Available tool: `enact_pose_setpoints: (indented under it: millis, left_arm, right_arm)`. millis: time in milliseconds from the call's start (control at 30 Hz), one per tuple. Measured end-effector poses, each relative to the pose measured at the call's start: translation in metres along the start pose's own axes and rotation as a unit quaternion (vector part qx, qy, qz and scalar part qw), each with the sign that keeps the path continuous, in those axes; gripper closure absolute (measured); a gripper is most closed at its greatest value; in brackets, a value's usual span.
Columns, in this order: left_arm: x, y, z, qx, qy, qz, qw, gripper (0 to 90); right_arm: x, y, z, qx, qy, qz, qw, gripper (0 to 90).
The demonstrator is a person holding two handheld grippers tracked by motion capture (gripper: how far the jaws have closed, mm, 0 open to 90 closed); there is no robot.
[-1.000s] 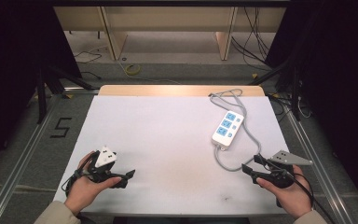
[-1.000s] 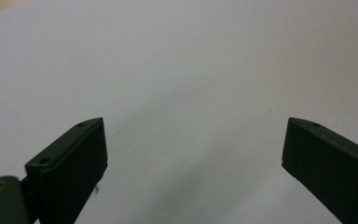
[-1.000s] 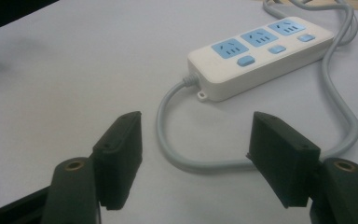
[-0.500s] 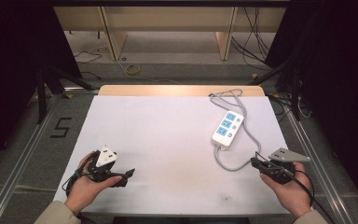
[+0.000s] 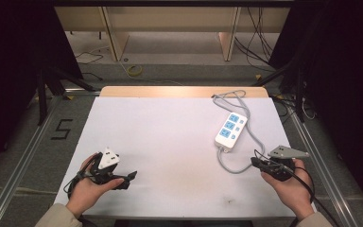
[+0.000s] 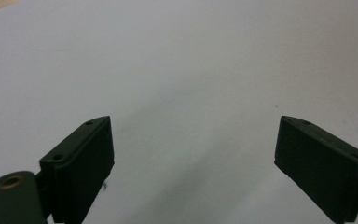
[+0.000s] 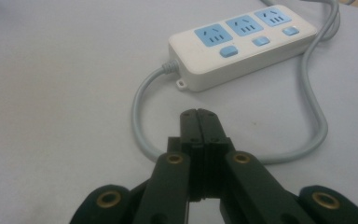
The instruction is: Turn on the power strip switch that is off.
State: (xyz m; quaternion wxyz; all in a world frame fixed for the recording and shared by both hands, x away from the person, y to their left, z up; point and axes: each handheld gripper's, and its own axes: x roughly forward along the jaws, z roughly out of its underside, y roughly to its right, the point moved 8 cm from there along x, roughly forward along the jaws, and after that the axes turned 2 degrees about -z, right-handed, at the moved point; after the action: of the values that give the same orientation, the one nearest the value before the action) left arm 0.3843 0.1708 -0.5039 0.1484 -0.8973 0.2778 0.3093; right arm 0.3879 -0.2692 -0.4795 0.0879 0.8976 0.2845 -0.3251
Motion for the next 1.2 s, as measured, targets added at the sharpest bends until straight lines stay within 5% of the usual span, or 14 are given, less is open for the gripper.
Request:
enact_pose_setpoints:
  millis: [1200]
  left_arm:
    - [0.000,0.000,-0.001,-0.001,0.001,-0.004,1.0000,13.0]
  right_arm:
    - [0.018,0.015,-0.029,0.000,-0.009,0.017,0.9998,90.0]
